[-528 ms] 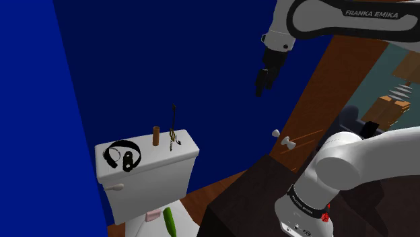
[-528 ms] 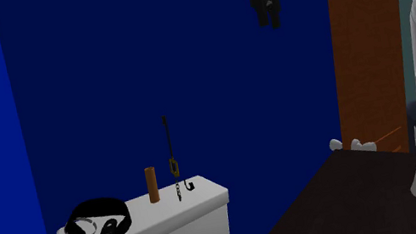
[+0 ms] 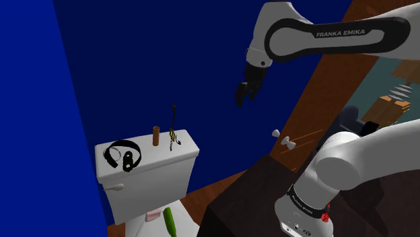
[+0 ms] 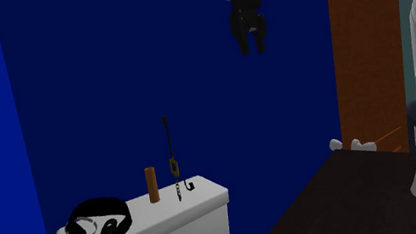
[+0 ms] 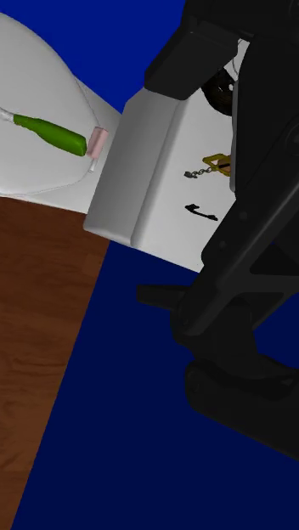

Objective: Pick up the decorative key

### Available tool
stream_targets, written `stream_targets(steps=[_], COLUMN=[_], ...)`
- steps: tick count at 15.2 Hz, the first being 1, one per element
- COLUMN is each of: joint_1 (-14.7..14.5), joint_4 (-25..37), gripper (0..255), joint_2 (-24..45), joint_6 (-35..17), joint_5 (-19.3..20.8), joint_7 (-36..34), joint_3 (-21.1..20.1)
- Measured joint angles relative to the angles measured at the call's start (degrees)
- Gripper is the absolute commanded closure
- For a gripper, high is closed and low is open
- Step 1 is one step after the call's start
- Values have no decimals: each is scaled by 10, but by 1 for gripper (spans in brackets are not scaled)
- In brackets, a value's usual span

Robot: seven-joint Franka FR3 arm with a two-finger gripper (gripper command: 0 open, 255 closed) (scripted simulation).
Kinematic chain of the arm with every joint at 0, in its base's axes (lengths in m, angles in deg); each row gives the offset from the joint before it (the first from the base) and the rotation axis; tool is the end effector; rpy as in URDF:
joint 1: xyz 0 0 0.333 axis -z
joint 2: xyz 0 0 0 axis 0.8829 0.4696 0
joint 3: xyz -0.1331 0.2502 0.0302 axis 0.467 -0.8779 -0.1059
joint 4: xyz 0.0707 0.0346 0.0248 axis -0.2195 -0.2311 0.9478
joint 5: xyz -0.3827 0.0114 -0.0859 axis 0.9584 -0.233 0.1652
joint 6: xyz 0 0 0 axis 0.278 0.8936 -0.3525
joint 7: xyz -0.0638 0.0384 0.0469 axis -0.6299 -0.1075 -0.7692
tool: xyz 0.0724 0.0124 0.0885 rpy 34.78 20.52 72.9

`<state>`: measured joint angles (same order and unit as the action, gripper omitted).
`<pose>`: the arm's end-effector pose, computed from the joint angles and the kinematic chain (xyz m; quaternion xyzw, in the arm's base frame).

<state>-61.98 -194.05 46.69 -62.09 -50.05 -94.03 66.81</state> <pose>0.3736 0.0327 0.4678 0.9985 0.0095 0.0114 0.0535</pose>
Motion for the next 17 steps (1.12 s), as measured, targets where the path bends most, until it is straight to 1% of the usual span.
stream_targets(steps=[2,6,11,15,17], joint_1=[-1,4,14,27,32], joint_4=[-15,-18,-7,18,42], gripper=[0,0,0,0,0], joint_2=[18,90,186,278,323], joint_6=[-42,-133,-238,-318,-344], joint_5=[-6,-9,4,41,67], joint_7=[-27,-80,-159,-234,-274], joint_3=[-14,-39,-74,-100,-109])
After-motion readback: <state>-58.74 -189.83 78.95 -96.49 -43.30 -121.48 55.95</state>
